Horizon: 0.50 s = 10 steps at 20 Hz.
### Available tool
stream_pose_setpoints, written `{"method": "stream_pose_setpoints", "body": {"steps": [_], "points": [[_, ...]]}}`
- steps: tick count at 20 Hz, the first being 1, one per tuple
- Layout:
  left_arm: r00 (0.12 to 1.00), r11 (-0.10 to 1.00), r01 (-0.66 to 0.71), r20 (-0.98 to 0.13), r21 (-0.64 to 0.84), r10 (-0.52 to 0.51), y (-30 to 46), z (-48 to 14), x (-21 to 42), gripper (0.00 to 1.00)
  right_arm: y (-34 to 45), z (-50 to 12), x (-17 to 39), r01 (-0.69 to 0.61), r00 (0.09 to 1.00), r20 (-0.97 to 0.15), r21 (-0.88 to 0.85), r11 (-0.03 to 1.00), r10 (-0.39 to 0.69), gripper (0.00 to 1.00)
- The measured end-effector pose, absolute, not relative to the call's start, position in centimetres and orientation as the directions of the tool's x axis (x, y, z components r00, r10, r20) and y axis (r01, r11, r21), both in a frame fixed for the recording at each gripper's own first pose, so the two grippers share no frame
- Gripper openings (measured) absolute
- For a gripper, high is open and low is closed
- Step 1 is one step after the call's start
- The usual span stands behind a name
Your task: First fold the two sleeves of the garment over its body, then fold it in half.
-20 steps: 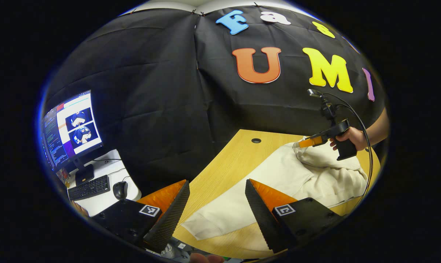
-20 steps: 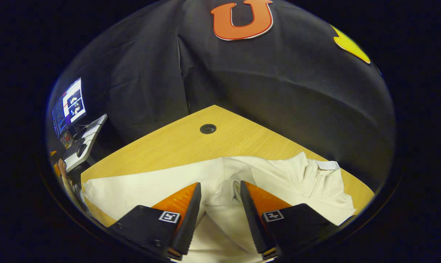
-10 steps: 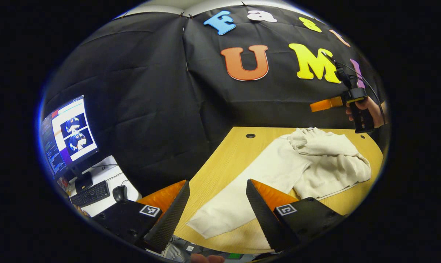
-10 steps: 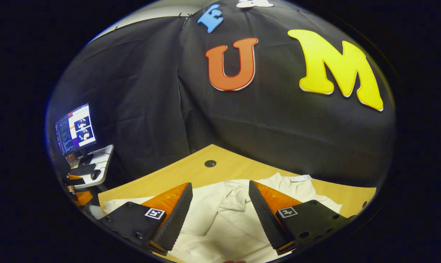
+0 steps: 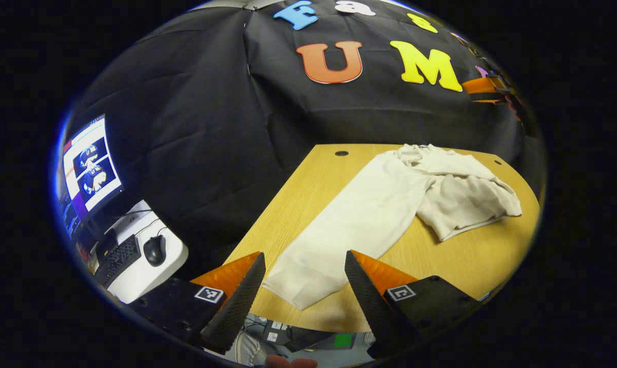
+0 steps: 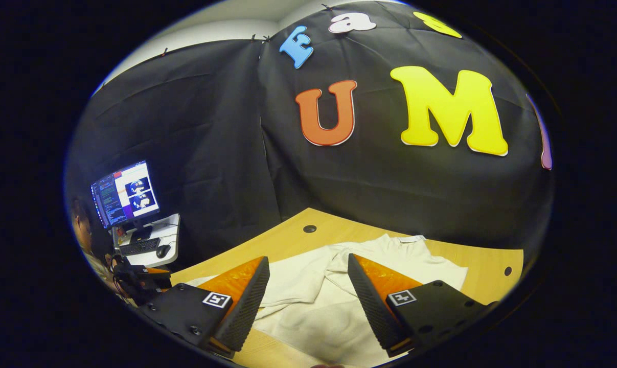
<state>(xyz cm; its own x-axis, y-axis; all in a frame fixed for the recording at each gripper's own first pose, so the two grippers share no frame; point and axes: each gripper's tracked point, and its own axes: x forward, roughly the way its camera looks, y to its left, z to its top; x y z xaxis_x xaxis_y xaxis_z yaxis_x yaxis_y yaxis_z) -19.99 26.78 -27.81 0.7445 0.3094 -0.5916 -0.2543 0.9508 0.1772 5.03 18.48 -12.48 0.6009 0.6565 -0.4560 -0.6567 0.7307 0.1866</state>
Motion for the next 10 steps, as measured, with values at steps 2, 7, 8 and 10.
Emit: {"method": "stream_pose_setpoints", "body": {"steps": [2, 7, 8, 10], "points": [[0.731, 0.954, -0.253, -0.614, 0.162, 0.298, 27.6, -29.6, -20.5, 1.00, 18.0, -12.3, 4.3, -0.654, 0.601, -0.462, 0.186, 0.734, 0.652, 0.95], [0.706, 0.956, -0.262, -0.649, 0.132, 0.283, 29.7, -32.5, -20.3, 1.00, 17.3, -12.5, 4.0, -0.649, 0.604, -0.482, 0.166, 0.743, 0.635, 0.95], [0.702, 0.959, -0.253, -0.658, 0.125, 0.271, 29.8, -33.0, -20.1, 1.00, 17.2, -12.4, 4.0, -0.645, 0.606, -0.484, 0.165, 0.746, 0.632, 0.95], [0.714, 0.966, -0.230, -0.655, 0.115, 0.248, 29.7, -33.4, -19.6, 1.00, 16.3, -12.3, 3.3, -0.644, 0.609, -0.495, 0.149, 0.751, 0.620, 0.95]]}}
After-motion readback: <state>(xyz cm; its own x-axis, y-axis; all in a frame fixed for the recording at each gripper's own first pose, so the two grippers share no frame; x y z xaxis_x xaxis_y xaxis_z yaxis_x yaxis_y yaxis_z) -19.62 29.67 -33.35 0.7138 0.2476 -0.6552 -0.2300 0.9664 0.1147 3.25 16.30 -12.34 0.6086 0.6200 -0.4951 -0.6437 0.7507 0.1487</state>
